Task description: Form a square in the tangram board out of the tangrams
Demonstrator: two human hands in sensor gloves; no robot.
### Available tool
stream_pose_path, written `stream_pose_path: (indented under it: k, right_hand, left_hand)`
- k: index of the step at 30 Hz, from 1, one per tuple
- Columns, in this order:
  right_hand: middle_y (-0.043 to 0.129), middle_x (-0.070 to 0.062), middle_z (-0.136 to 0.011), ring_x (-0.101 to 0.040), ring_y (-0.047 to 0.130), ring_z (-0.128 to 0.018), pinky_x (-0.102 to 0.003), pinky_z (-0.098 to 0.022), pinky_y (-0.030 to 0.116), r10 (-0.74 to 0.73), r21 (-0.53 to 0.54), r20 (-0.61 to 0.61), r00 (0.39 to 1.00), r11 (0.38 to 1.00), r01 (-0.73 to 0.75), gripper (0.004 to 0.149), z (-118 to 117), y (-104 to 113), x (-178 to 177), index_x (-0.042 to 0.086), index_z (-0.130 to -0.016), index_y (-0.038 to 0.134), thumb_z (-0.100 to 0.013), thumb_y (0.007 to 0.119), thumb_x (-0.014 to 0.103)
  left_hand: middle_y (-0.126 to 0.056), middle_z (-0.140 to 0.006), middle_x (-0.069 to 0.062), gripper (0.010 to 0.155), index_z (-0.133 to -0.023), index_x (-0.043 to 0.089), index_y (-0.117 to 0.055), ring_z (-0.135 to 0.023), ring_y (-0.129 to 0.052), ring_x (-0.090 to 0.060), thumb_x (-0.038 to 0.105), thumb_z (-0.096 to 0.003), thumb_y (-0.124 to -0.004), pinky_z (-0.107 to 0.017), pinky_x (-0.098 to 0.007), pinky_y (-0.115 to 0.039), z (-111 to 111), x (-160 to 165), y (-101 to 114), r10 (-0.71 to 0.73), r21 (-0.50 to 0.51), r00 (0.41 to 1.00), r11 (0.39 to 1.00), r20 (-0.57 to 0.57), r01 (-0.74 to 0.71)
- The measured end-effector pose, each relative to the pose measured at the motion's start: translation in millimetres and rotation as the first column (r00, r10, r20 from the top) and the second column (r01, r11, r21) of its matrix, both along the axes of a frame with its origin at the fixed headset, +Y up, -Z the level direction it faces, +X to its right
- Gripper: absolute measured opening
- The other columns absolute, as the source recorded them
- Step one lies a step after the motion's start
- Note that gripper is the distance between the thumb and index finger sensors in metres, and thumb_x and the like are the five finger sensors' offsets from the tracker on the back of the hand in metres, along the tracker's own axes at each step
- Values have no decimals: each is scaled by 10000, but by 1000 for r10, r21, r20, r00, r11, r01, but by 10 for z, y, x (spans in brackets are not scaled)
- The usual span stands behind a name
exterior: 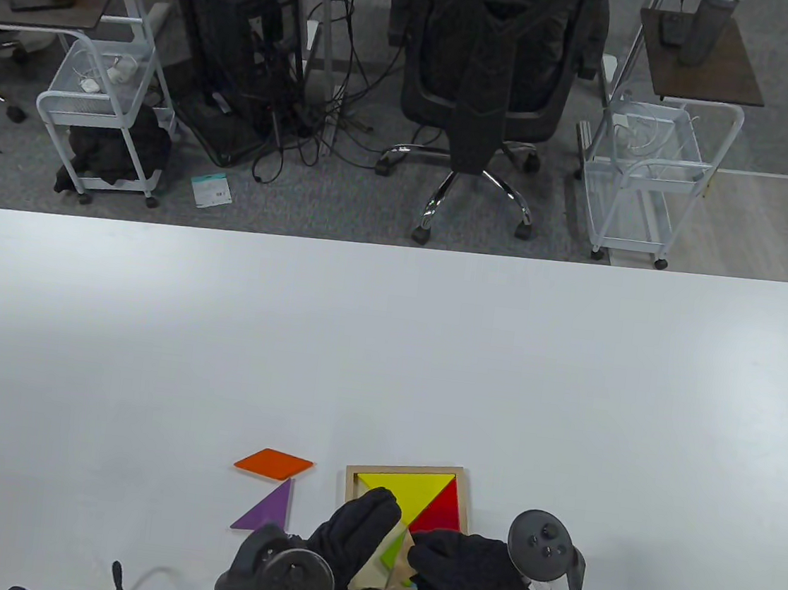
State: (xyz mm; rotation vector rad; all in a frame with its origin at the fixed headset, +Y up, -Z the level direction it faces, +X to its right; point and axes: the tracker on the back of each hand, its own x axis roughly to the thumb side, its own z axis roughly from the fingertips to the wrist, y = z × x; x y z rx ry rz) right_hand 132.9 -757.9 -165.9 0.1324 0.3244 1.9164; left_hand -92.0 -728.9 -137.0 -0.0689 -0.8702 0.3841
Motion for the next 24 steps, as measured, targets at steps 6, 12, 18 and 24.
stream_pose_path:
  k: [6, 12, 18, 24]
  right_hand:
    - [1023, -124, -482, -265, 999, -268, -305, -105, 848, 10, 9, -38, 999, 1000, -9, 457, 22, 2, -58, 75, -657, 906, -344, 835, 400]
    - [1024, -126, -476, -265, 999, -261, -305, -100, 847, 11, 11, -47, 999, 1000, -10, 452, 25, 0, -70, 71, -651, 909, -344, 836, 395]
    - [731, -204, -866, -414, 776, -676, -411, -426, 754, 110, 126, -16, 994, 986, -107, 677, 45, 114, -36, 85, -917, 643, -388, 725, 499]
    - [-73, 92, -1092, -202, -150, -1007, -471, -833, 121, 398, 197, 236, 886, 874, -445, 859, -39, 364, 409, 376, -1040, 145, -370, 629, 611]
  left_hand:
    - [-306, -1166, -262, 1000, -1132, 56, -290, -1039, -544, -468, 557, -456, -829, -728, -546, -700, -6, 35, -33, 62, -73, 998, 995, 4, -61]
    - [-481, -1121, -253, 953, -1112, 43, -402, -953, -714, -415, 557, -442, -845, -688, -442, -788, -14, 27, -20, 80, -34, 997, 996, -1, -80]
    - [-579, -1071, -269, 953, -1093, 9, -464, -879, -803, -399, 575, -430, -847, -649, -418, -831, -36, -10, -25, 84, 48, 993, 996, -85, -80]
    - [-603, -1070, -265, 954, -1090, 19, -507, -877, -811, -418, 621, -425, -832, -629, -467, -823, -161, -16, -125, -51, -21, 970, 999, -239, 47]
